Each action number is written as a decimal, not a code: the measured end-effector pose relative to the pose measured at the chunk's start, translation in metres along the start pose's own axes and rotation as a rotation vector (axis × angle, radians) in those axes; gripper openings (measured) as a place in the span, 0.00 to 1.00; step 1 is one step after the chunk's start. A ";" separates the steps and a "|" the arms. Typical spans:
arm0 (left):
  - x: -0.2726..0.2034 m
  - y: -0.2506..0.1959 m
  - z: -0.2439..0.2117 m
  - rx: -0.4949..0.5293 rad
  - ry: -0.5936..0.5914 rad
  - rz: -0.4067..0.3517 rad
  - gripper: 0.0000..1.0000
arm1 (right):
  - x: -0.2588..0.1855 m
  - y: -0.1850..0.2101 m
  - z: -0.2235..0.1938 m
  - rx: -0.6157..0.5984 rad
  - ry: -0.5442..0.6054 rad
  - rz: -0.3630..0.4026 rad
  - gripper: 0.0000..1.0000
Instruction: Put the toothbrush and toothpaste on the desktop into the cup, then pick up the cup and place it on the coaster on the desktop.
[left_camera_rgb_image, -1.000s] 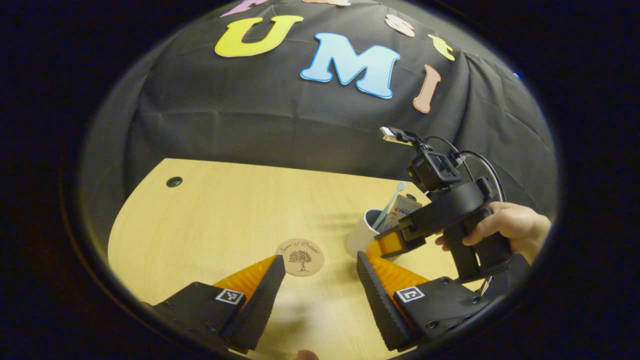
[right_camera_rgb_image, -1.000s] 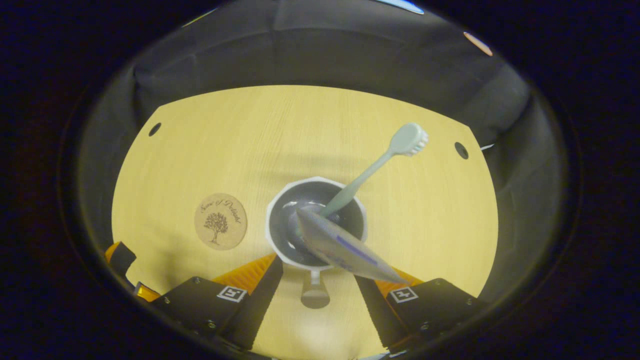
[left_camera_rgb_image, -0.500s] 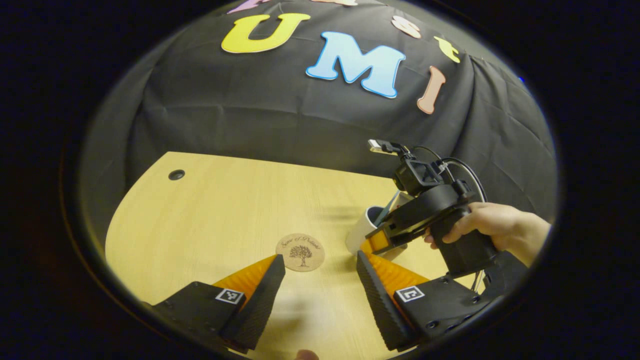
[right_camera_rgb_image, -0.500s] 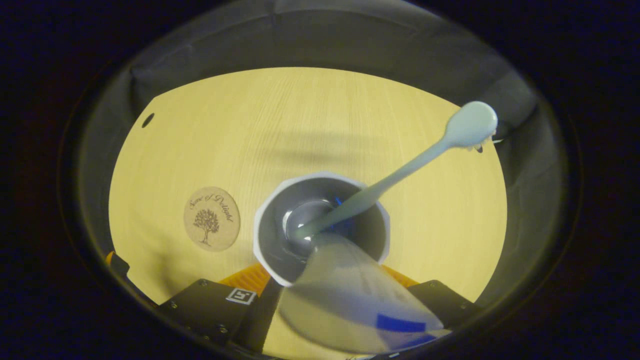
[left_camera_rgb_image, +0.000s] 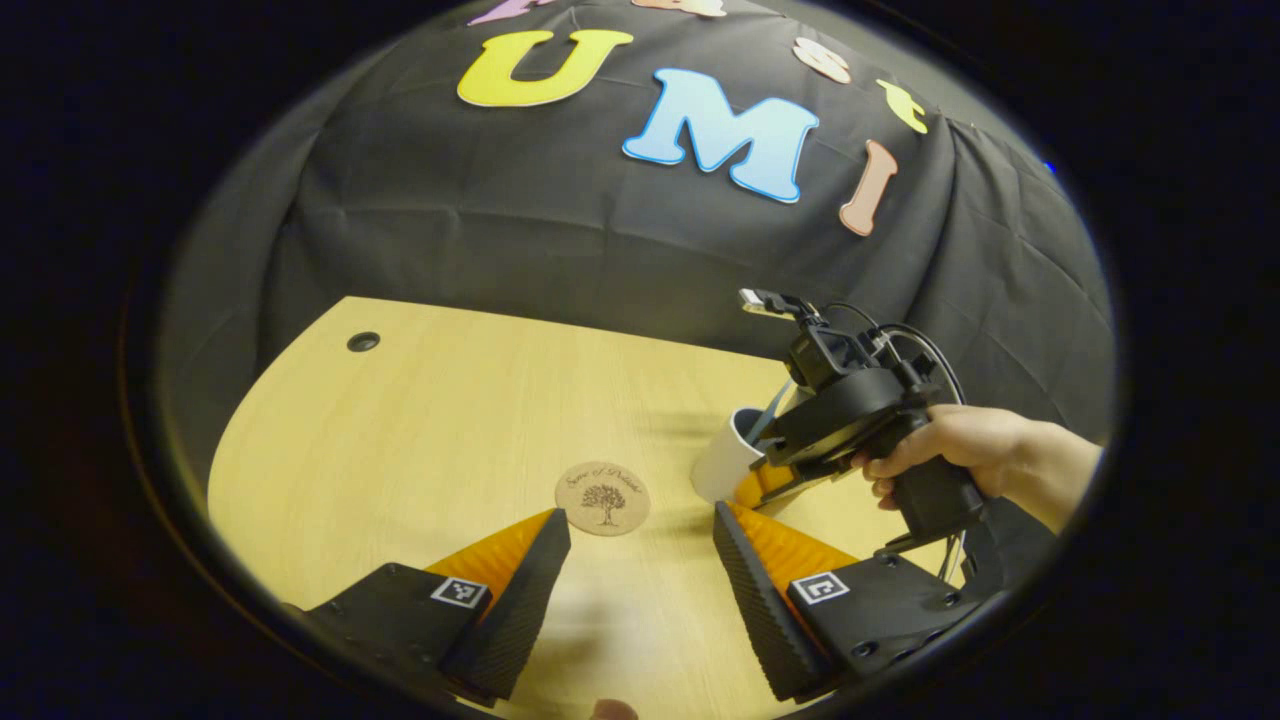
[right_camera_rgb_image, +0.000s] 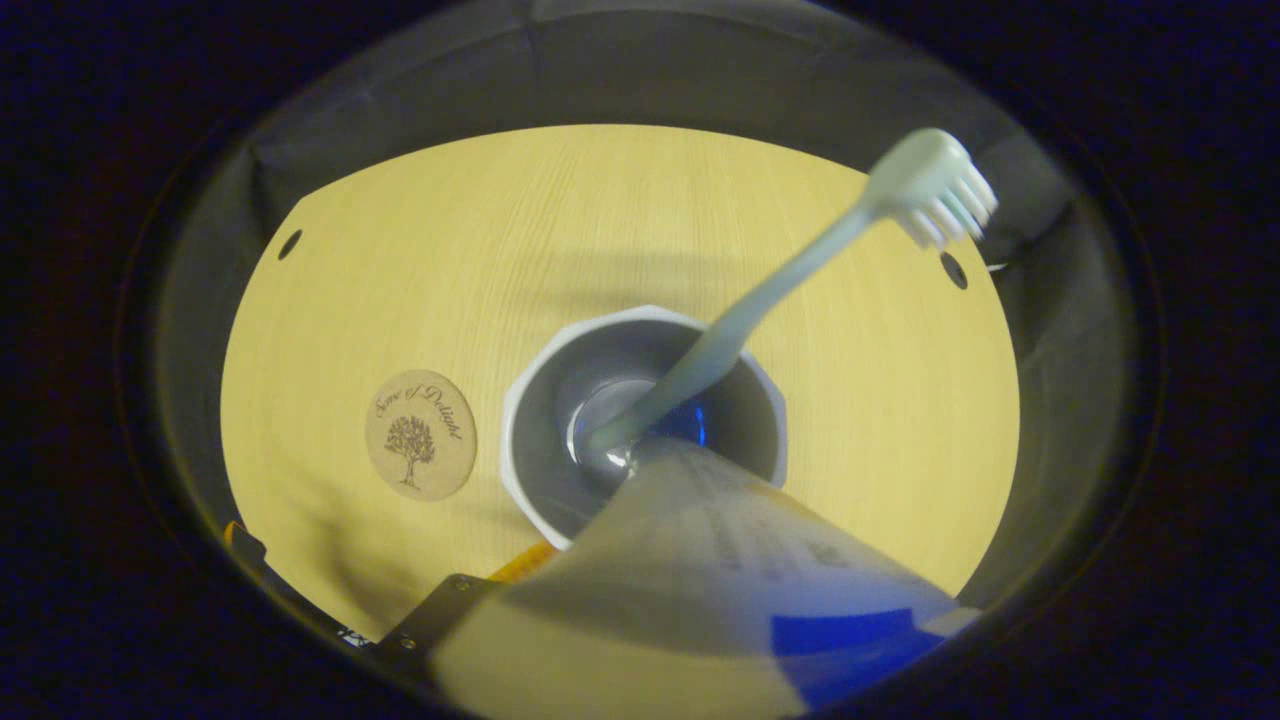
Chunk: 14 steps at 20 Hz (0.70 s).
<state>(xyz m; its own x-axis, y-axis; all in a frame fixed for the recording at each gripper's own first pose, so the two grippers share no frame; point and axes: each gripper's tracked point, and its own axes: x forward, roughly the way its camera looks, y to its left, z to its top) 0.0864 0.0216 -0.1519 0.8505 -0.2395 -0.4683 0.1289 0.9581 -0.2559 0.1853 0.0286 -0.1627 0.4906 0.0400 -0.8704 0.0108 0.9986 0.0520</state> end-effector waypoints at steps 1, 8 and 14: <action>-0.001 0.001 0.000 -0.002 -0.002 0.003 0.94 | 0.003 -0.001 0.000 -0.001 -0.001 0.000 0.37; -0.016 0.010 -0.007 -0.012 -0.013 0.024 0.94 | -0.012 0.018 0.005 -0.048 -0.068 0.005 0.28; -0.028 0.012 -0.011 -0.034 -0.023 0.036 0.94 | -0.018 0.037 0.009 -0.047 -0.090 0.040 0.23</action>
<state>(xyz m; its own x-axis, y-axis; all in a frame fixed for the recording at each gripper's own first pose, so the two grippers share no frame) 0.0585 0.0386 -0.1506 0.8658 -0.2005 -0.4584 0.0806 0.9601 -0.2678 0.1842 0.0645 -0.1408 0.5660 0.0791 -0.8206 -0.0501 0.9968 0.0615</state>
